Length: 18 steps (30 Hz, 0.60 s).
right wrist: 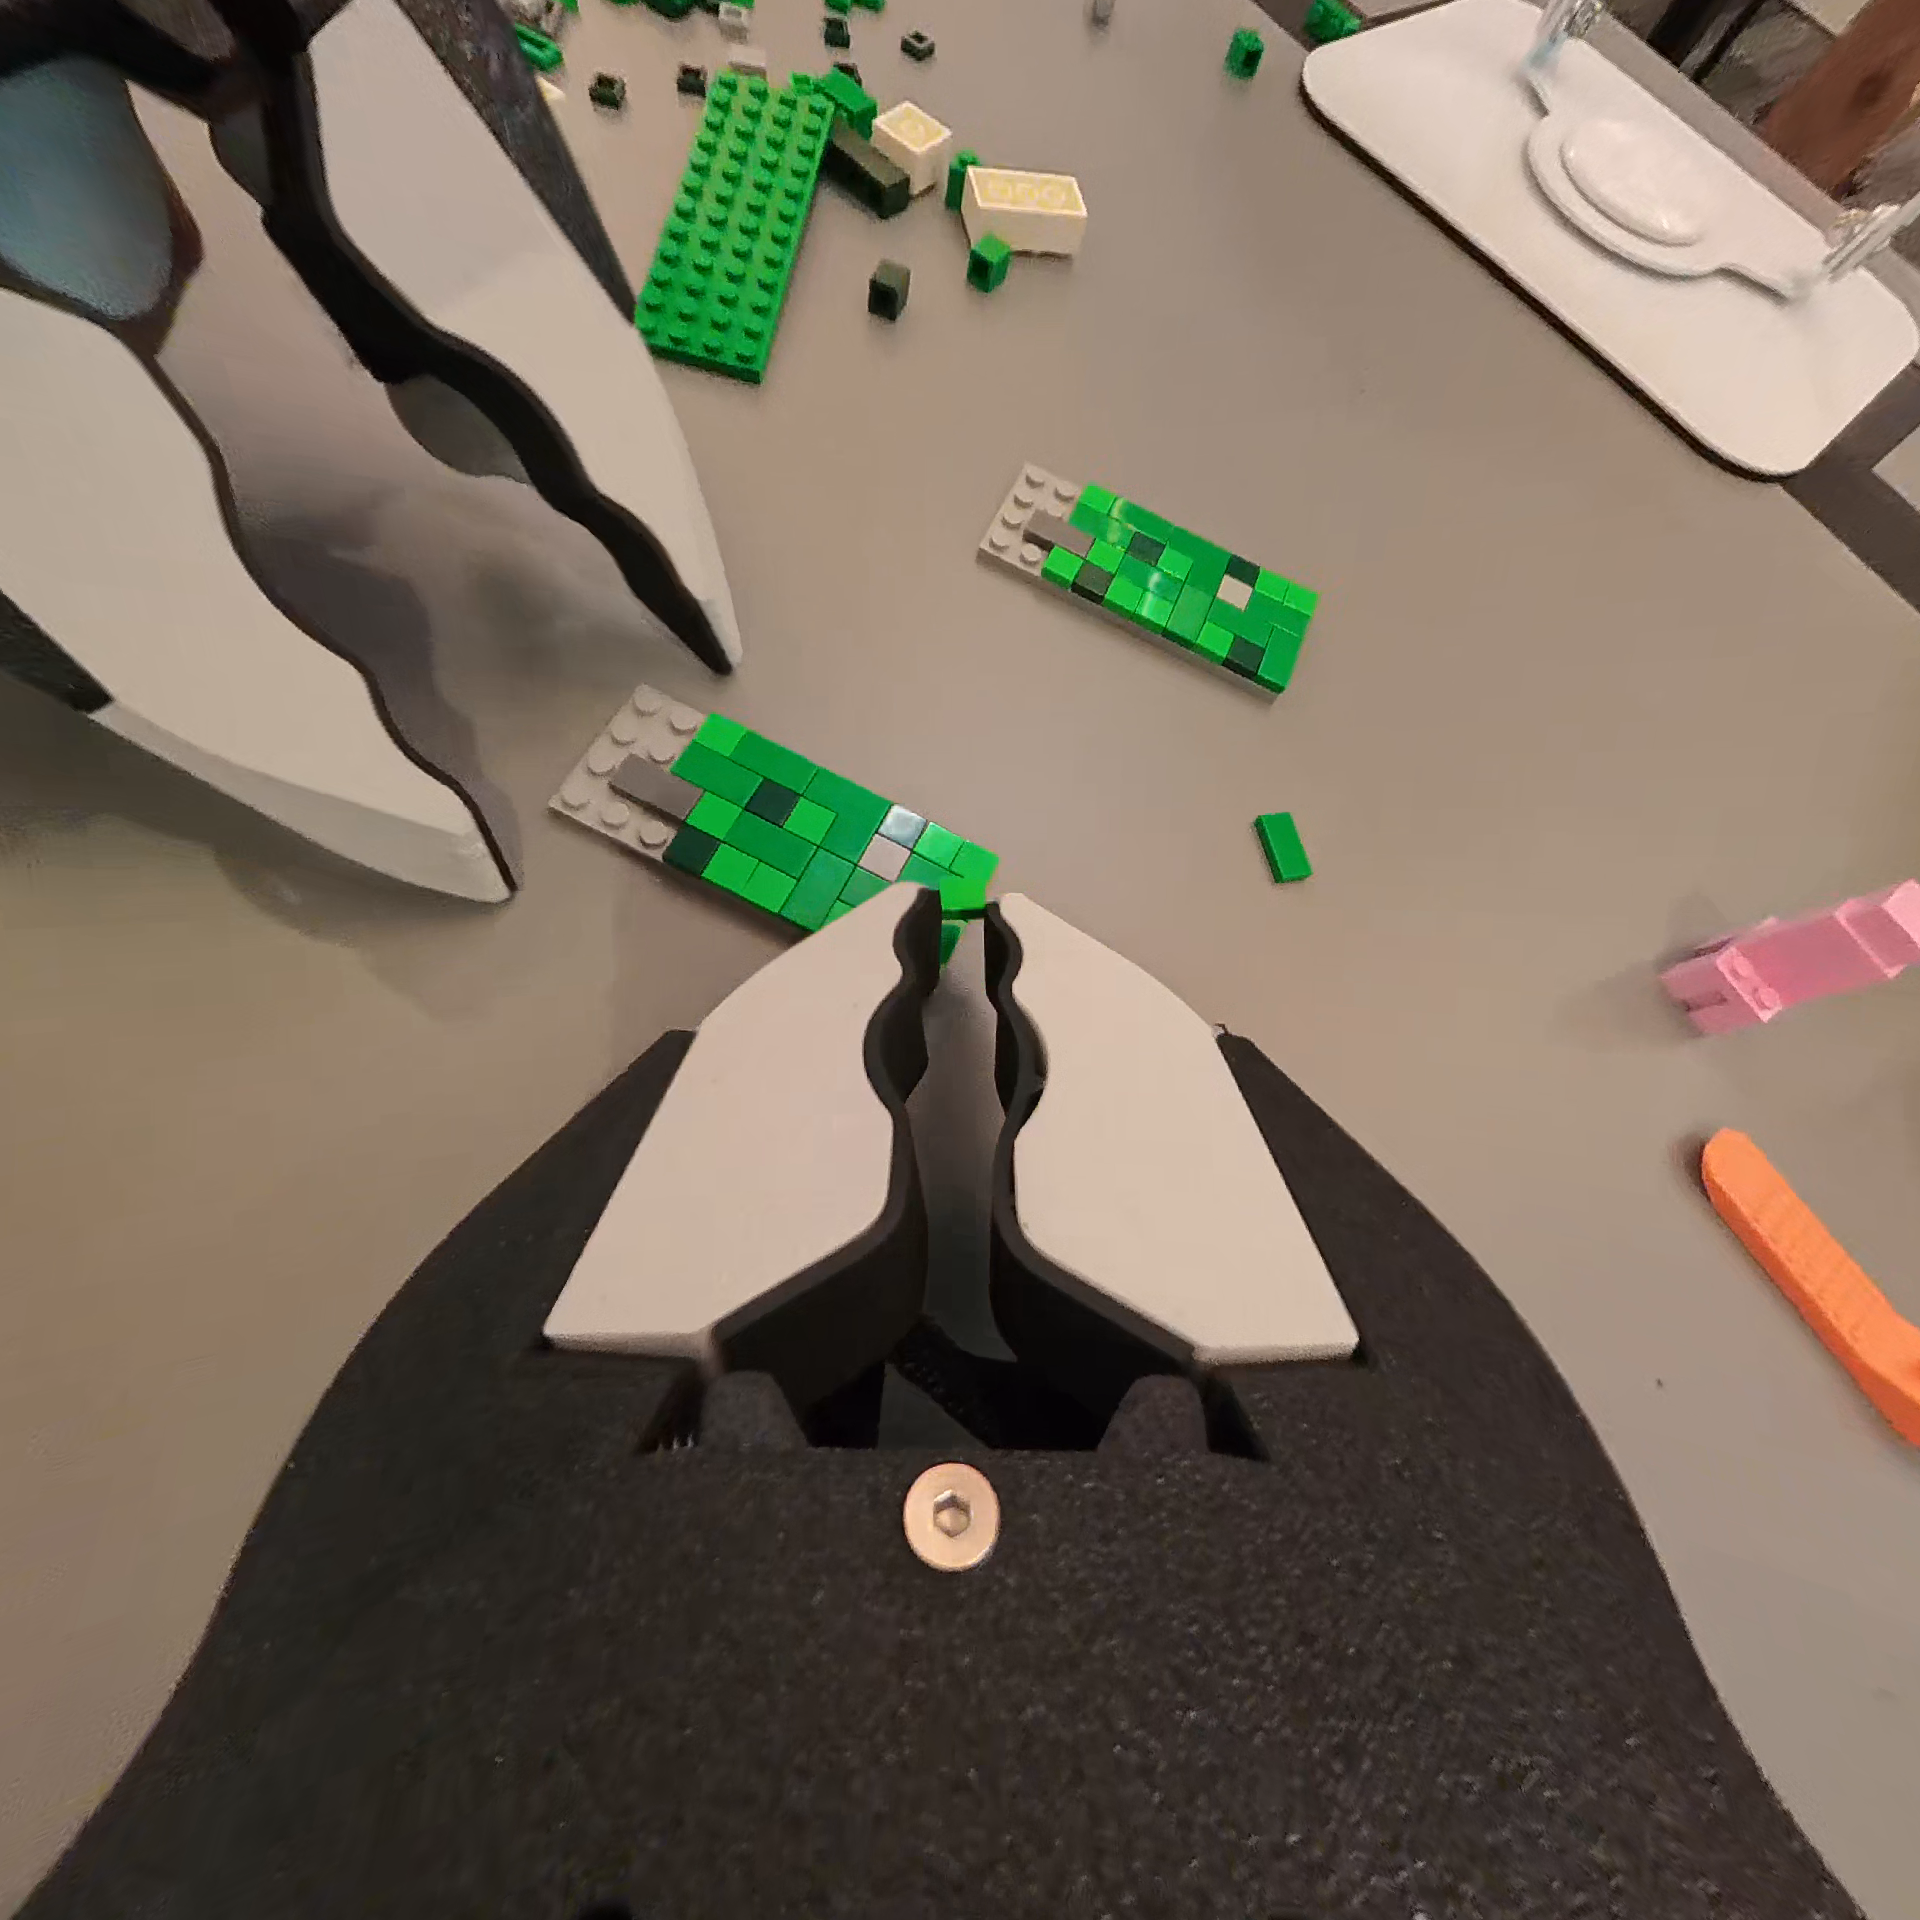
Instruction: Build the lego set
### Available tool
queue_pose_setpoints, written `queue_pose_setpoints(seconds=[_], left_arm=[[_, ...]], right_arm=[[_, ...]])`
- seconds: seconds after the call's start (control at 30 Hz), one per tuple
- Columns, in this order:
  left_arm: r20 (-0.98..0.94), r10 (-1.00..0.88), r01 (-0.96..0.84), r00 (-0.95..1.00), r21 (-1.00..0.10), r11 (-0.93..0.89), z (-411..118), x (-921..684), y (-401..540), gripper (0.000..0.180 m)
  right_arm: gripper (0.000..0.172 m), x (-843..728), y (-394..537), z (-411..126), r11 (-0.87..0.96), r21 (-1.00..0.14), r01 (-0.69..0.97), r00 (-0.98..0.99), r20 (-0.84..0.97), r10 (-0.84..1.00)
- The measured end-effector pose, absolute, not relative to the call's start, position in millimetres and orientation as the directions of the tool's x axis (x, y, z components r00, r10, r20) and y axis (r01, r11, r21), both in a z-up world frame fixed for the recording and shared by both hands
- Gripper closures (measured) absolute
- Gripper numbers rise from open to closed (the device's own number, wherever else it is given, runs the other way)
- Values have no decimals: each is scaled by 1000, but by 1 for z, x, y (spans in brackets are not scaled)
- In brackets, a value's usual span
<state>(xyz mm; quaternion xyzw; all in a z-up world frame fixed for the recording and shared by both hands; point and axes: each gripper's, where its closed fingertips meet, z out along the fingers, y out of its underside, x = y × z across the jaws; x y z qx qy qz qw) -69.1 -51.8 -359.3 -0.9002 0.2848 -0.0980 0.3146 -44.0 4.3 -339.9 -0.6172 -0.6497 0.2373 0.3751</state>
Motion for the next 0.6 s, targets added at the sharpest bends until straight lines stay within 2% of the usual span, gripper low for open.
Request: queue_pose_setpoints(seconds=[0.13, 0.2, 0.23, 0.33, 0.5, 0.6], left_arm=[[-3, -533, -442, 846, -565, -697, -360, -69, -50, 124], [-8, -536, -448, 844, -558, -699, -359, -69, -51, 146], [-11, -539, -451, 842, -561, -694, -359, -69, -51, 148], [-1, -533, -427, 846, -601, -676, -358, -69, -52, 148], [22, -507, -354, 862, -688, -633, -357, -69, -51, 149], [27, -556, -379, 831, -703, -601, -357, -65, -56, 149]], right_arm=[[164, -46, -2, -333, 180, -798, 574, 5, 223, 975], [164, -48, -10, -325, 207, -830, 519, -25, 227, 974], [164, -49, -16, -321, 215, -845, 490, -43, 223, 974], [164, -47, -31, -323, 216, -847, 486, -99, 192, 976], [164, -50, -43, -334, 302, -791, 532, -148, 264, 953], [164, -53, -49, -342, 406, -737, 540, -228, 336, 914]])
